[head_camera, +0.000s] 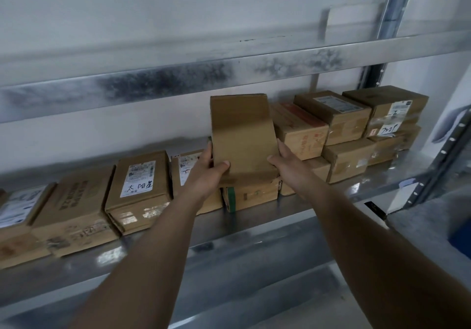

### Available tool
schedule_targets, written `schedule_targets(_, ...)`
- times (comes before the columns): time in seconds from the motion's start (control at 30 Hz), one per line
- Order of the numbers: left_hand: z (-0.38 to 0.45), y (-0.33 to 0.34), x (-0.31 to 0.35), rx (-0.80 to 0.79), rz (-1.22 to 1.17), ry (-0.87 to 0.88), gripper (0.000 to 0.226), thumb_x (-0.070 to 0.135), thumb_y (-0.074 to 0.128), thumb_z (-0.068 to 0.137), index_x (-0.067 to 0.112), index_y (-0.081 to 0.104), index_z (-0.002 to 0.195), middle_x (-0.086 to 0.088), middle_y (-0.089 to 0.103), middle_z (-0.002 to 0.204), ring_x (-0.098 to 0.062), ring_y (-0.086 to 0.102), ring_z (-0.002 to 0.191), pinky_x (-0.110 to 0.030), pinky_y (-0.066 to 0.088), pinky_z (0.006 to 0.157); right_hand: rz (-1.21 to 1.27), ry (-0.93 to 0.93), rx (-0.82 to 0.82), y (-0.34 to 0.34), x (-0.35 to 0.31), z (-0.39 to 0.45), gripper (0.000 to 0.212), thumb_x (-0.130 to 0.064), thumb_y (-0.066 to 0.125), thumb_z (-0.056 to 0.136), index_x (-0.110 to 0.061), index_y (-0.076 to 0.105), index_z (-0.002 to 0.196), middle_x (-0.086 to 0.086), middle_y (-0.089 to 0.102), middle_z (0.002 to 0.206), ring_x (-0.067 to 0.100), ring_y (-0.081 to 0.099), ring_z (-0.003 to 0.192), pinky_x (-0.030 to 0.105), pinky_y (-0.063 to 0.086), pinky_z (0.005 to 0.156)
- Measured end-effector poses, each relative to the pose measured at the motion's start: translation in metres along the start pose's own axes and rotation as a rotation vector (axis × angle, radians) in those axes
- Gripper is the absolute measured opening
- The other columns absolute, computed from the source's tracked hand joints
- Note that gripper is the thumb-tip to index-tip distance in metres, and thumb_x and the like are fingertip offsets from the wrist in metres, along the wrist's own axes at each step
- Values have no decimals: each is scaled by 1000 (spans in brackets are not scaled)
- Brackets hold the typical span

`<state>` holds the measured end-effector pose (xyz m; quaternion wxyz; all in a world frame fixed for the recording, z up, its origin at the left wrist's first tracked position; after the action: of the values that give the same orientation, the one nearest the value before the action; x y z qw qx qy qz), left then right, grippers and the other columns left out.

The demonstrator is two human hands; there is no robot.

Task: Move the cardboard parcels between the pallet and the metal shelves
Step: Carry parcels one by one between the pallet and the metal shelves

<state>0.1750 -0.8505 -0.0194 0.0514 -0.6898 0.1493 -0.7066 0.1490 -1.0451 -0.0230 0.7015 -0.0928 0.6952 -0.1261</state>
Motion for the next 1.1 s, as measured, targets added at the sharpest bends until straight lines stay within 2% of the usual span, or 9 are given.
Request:
schedule_targets(0.13, -27, 3, -13, -30, -23, 82, 67, 25, 54, 93, 47, 18, 145, 6, 51, 137, -16, 48, 120, -42, 37, 105, -3, -59, 54, -2, 6, -31, 59, -30, 41, 99, -35, 13, 150, -9, 31, 151, 12, 34, 133, 38, 26, 112)
schedule_targets(0.3, -58, 23, -19, -77, -74, 165, 71, 21, 55, 93, 44, 15, 147, 9, 41, 145, -13, 45, 125, -41, 35, 109, -7, -147, 134, -9, 20, -73, 63, -24, 43, 99, -35, 7, 150, -10, 29, 151, 2, 32, 127, 25, 29, 102)
schedule_targets(0.4, -76, 40, -17, -106, -84, 206, 73, 17, 56, 93, 43, 14, 147, 15, 39, 144, -1, 41, 126, -25, 36, 105, -4, -172, 167, -21, 28, -95, 63, -21, 42, 99, -34, 9, 151, -10, 33, 148, 2, 34, 127, 21, 32, 98)
schedule_targets(0.47, -87, 55, -14, -136, -98, 231, 73, 14, 55, 93, 42, 14, 147, 31, 39, 132, 22, 43, 110, -6, 37, 92, 2, -183, 173, -33, 33, -110, 61, -20, 42, 99, -34, 11, 150, -10, 35, 146, 2, 35, 127, 21, 33, 99)
schedule_targets(0.53, -95, 71, -10, -158, -116, 222, 73, 13, 54, 94, 41, 14, 147, 36, 36, 129, 32, 40, 99, -1, 35, 89, -13, -173, 194, -47, 37, -125, 61, -21, 42, 100, -34, 9, 150, -11, 34, 146, 3, 35, 127, 22, 33, 100)
schedule_targets(0.7, -113, 120, 3, -197, -102, 237, 72, 16, 53, 94, 42, 13, 147, 27, 30, 138, 18, 35, 112, 5, 32, 81, -6, -138, 260, -90, 51, -160, 62, -20, 41, 101, -28, 6, 151, -8, 30, 150, 9, 32, 134, 29, 29, 110)
schedule_targets(0.9, -131, 187, 25, -296, -104, 264, 71, 19, 53, 94, 44, 11, 146, 21, 33, 138, 1, 36, 123, -20, 31, 100, -18, -150, 316, -151, 67, -201, 61, -21, 40, 101, -34, 5, 150, -19, 30, 140, 5, 31, 130, 33, 31, 110)
schedule_targets(1.0, -141, 221, 32, -333, -105, 287, 72, 17, 53, 94, 43, 12, 146, 25, 36, 137, 16, 41, 115, -3, 34, 90, 32, -123, 355, -181, 81, -222, 63, -20, 41, 100, -34, 7, 151, -8, 33, 147, 16, 35, 133, 46, 33, 111)
schedule_targets(1.1, -152, 255, 36, -373, -108, 300, 70, 16, 54, 94, 45, 14, 144, 32, 38, 129, 34, 38, 100, 6, 34, 77, 49, -133, 385, -208, 92, -247, 61, -15, 42, 99, -36, 13, 149, -9, 38, 142, 13, 38, 131, 41, 36, 108)
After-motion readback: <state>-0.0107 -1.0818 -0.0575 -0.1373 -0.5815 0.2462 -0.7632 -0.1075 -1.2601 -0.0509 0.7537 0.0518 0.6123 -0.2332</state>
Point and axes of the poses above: each hand's wrist, its own z-axis towards the middle knuckle, its own y-axis out of the palm, x = y × z, the point moved 1 cm from there along z, towards the middle knuckle
